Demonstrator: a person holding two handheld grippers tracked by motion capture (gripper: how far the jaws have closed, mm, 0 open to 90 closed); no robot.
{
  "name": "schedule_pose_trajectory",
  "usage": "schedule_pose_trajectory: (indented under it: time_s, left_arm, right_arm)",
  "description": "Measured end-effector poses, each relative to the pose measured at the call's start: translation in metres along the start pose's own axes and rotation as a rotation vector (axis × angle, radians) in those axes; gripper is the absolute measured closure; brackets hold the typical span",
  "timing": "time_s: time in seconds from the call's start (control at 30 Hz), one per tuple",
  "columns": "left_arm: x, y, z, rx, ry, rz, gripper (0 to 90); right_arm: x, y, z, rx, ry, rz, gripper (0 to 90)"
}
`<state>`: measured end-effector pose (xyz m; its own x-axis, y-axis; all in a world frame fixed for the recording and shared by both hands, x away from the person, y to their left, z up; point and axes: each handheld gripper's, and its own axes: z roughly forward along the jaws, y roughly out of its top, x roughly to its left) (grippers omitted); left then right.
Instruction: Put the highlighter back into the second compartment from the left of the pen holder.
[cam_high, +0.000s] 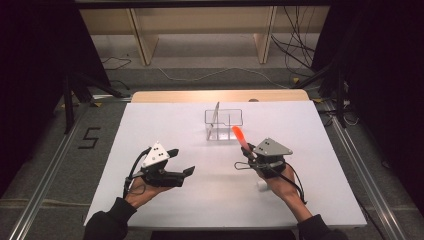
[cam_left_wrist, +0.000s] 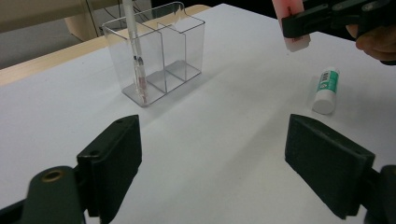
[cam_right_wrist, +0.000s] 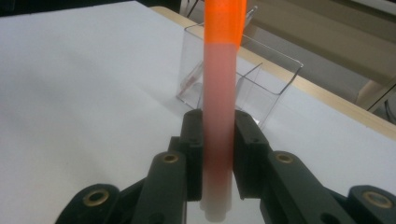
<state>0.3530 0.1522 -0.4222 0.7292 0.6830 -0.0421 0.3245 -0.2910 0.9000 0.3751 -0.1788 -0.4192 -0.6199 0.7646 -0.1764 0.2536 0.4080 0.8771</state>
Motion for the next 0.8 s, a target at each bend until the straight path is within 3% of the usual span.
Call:
schedule_pose_trajectory:
  time_s: [0.2,0.4,0.5,0.8]
  left_arm:
    - [0.003,-0.004,-0.005,-0.025,0.014,-0.032,17.4]
    - [0.006,-0.007,-0.007,-0.017,0.037,-0.014,17.0]
    - [0.006,-0.008,-0.009,-0.027,0.035,-0.024,17.0]
    - [0.007,-0.009,-0.013,-0.045,0.034,-0.043,17.0]
  right_arm:
    - [-0.008,0.008,0.008,-0.025,0.024,0.101,76.7]
    - [-0.013,0.016,0.022,-0.036,0.035,0.151,76.7]
    - [-0.018,0.021,0.027,-0.06,0.043,0.205,76.6]
    - [-0.028,0.033,0.041,-0.065,0.022,0.237,76.7]
